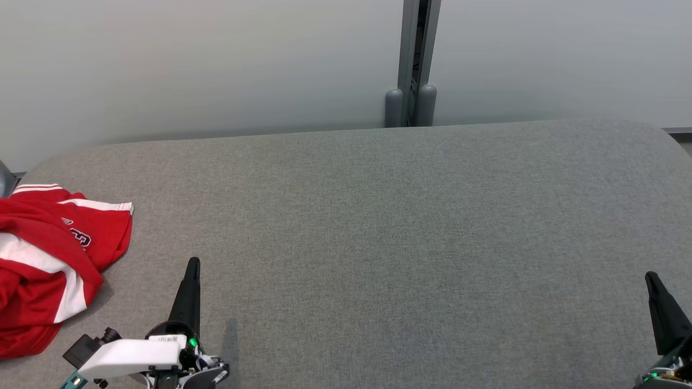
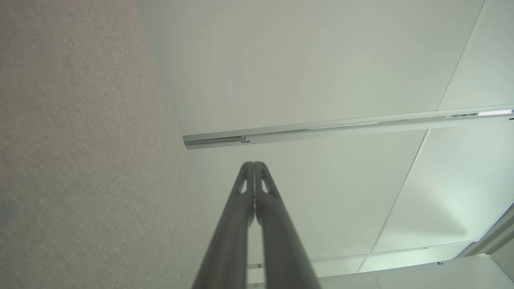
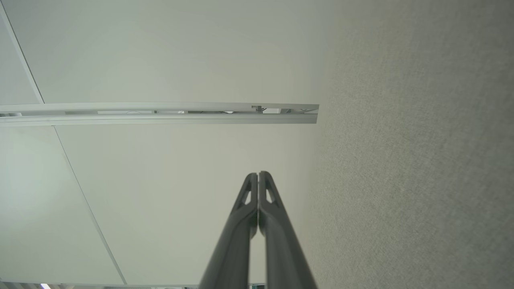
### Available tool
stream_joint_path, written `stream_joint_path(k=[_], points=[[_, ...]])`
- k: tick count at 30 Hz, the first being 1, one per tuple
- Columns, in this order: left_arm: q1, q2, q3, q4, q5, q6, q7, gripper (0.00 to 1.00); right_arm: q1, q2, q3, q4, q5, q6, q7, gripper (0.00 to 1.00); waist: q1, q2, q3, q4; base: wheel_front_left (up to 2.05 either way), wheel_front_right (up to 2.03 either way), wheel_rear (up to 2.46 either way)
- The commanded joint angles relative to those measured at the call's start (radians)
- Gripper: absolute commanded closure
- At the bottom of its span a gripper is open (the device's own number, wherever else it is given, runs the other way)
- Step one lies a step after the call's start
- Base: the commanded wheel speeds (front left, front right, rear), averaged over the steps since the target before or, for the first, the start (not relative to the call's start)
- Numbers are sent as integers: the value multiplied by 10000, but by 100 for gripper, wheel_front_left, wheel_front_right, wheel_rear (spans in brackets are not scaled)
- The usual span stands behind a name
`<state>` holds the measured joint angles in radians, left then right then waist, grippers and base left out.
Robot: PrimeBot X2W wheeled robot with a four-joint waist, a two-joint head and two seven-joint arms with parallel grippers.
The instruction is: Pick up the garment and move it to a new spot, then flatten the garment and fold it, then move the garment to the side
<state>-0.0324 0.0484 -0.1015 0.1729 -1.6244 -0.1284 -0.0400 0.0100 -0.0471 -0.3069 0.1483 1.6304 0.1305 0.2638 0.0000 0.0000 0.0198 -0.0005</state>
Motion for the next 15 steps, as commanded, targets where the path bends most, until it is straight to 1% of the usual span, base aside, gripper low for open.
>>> stream_joint_path(k=[1,15], points=[[31,32,17,-6,-35,-46,-9,100,88,-66,10,26,55,4,20,100,0,0,0,0,0,0,0],[31,33,17,-6,-35,-46,-9,100,88,-66,11,26,55,4,20,100,0,0,0,0,0,0,0]])
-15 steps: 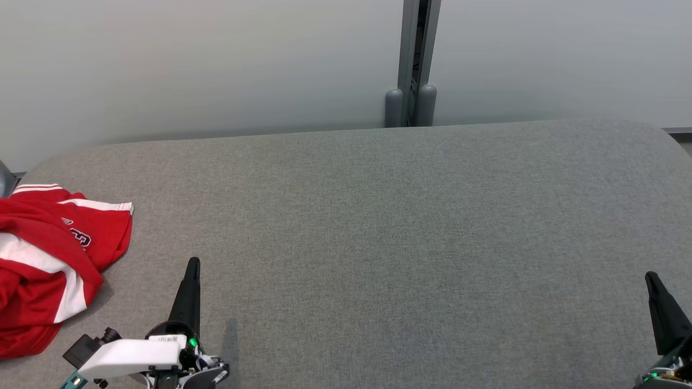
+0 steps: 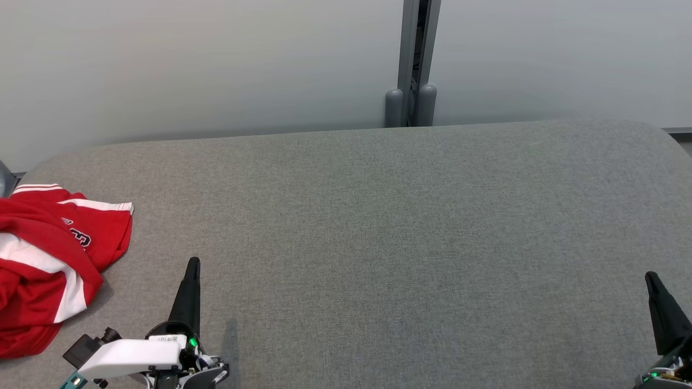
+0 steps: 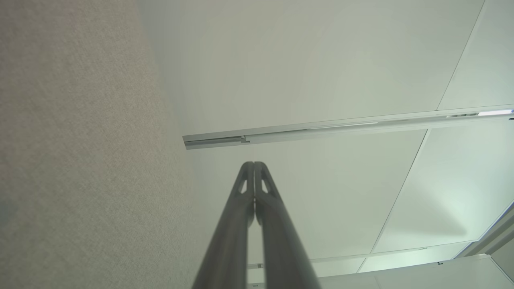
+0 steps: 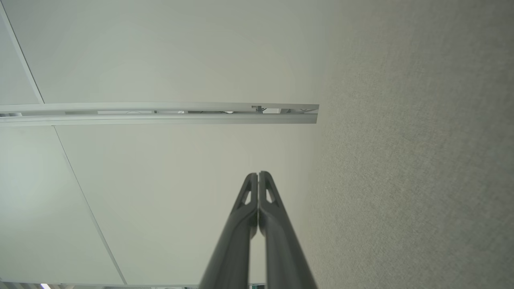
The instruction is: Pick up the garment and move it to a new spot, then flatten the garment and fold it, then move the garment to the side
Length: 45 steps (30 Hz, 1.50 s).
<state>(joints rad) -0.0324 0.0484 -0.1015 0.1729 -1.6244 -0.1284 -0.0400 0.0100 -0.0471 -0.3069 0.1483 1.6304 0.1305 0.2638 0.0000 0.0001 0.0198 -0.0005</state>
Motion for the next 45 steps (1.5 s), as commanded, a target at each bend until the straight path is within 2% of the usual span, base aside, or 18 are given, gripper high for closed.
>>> stream_joint_path(k=[1,6,7,18,25,35,45], points=[[31,33,17,-6,-35,-46,-9,100,88,-66,11,26,55,4,20,100,0,-1,0,0,0,0,0],[31,33,19,-6,-35,-46,-9,100,88,-67,11,26,55,4,20,100,0,-1,0,0,0,0,0],[-5,0,-1,2,2,0,-1,0,-3,-1,0,-2,-5,0,-5,0,0,-1,0,0,0,0,0],[-323,11,-53,94,164,1,-150,0,-237,27,321,63,-440,-3,-574,0,0,-1,-5,5,0,0,0],[-588,165,-110,-1,730,-3,-443,0,-480,-169,695,37,-1273,-1,-1101,0,0,-1,-7,15,0,0,0],[-868,186,186,-411,2792,10,-718,0,-845,-357,1050,-461,-3454,0,-1705,0,0,-1,-8,42,0,0,0],[-1007,312,92,-976,5134,219,-945,0,-1126,-590,1459,-872,-5401,1,-2242,0,0,-1,-18,85,0,0,0]])
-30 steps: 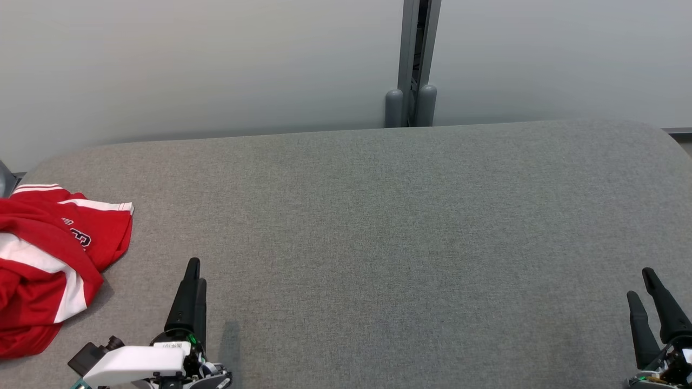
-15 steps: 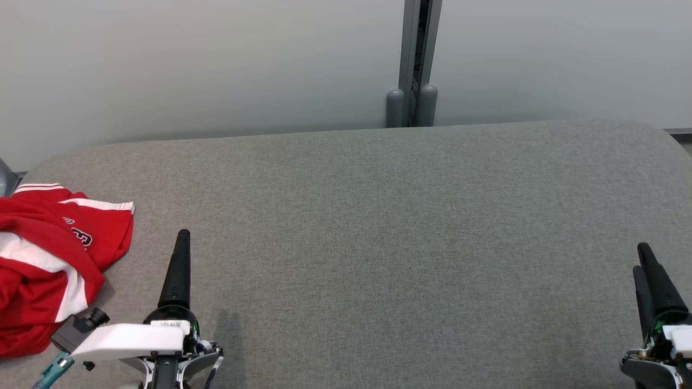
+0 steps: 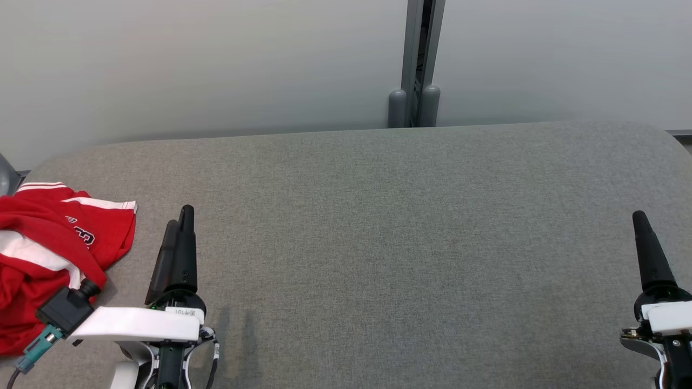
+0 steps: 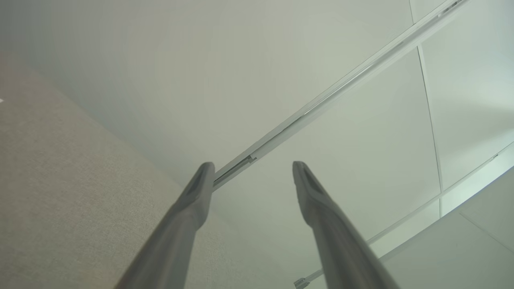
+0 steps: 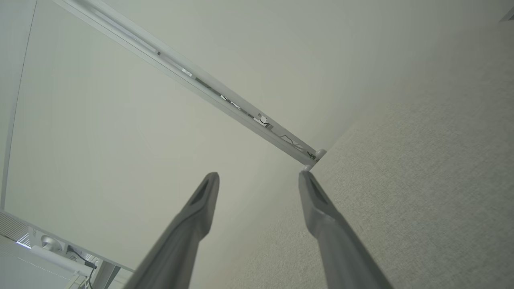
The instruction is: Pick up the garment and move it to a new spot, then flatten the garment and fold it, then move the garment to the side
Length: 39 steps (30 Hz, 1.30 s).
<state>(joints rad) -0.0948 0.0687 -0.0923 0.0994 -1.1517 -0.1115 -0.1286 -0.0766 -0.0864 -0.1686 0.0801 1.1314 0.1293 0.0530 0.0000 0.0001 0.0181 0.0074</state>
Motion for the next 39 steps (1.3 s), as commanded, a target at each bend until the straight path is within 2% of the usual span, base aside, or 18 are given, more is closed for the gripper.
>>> stream_joint_path(k=[1,8,20,21,39], points=[[-397,133,-21,-283,627,76,-80,0,-289,-215,118,-221,-627,13,-190,0,0,-1,-2,10,0,0,0],[-482,420,-215,-548,2332,333,-249,0,-413,-318,506,-453,-2140,14,-454,0,0,-1,-17,25,0,0,0],[-533,786,-462,-708,4196,685,-238,0,-526,-358,964,-550,-4102,15,-676,0,0,-1,18,63,0,0,0],[-363,948,-616,-484,5443,979,-276,0,-564,-291,1222,-216,-5325,17,-867,0,0,-1,40,110,0,0,0],[-216,1094,-733,307,6951,1312,-431,0,-571,-105,1338,988,-7241,18,-1416,0,0,-1,78,197,0,0,0]])
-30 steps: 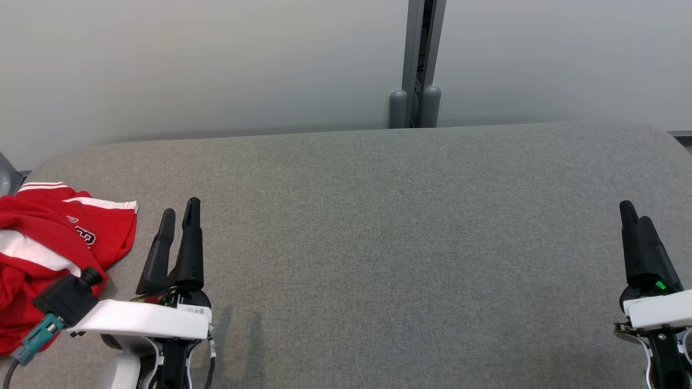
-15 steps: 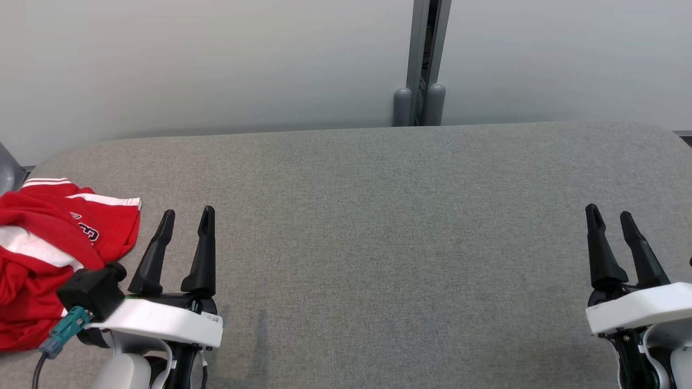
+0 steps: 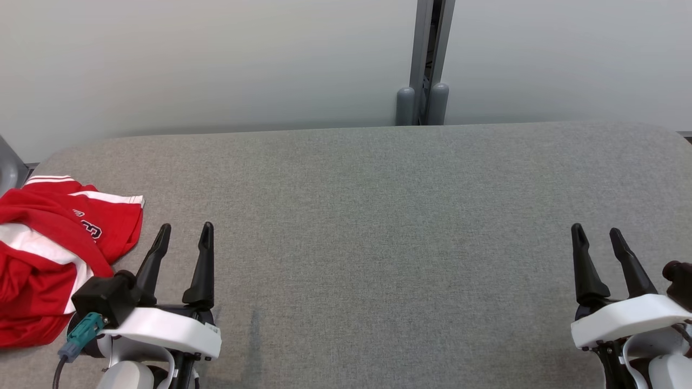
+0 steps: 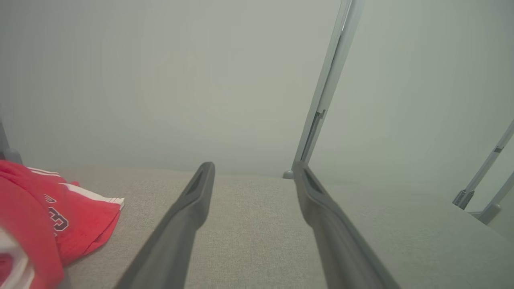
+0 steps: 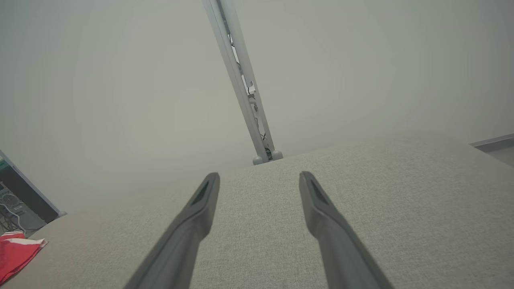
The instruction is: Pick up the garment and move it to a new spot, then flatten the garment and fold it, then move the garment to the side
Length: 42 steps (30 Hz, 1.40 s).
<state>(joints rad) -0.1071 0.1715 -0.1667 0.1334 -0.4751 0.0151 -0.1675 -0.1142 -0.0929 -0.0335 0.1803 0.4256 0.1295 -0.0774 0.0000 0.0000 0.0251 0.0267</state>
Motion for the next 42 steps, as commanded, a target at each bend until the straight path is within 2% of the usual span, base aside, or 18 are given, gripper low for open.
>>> stream_joint_path(k=[1,26,42], points=[[-100,72,0,24,249,55,-36,0,-200,-21,-6,74,-277,16,-141,0,0,0,16,12,0,0,0],[39,36,-36,750,1479,422,-163,0,-417,189,274,1070,-2169,19,-966,0,0,0,82,76,0,0,0],[114,50,-111,835,1935,460,88,0,-399,323,312,1271,-2672,20,-1329,0,0,0,31,72,0,0,0]])
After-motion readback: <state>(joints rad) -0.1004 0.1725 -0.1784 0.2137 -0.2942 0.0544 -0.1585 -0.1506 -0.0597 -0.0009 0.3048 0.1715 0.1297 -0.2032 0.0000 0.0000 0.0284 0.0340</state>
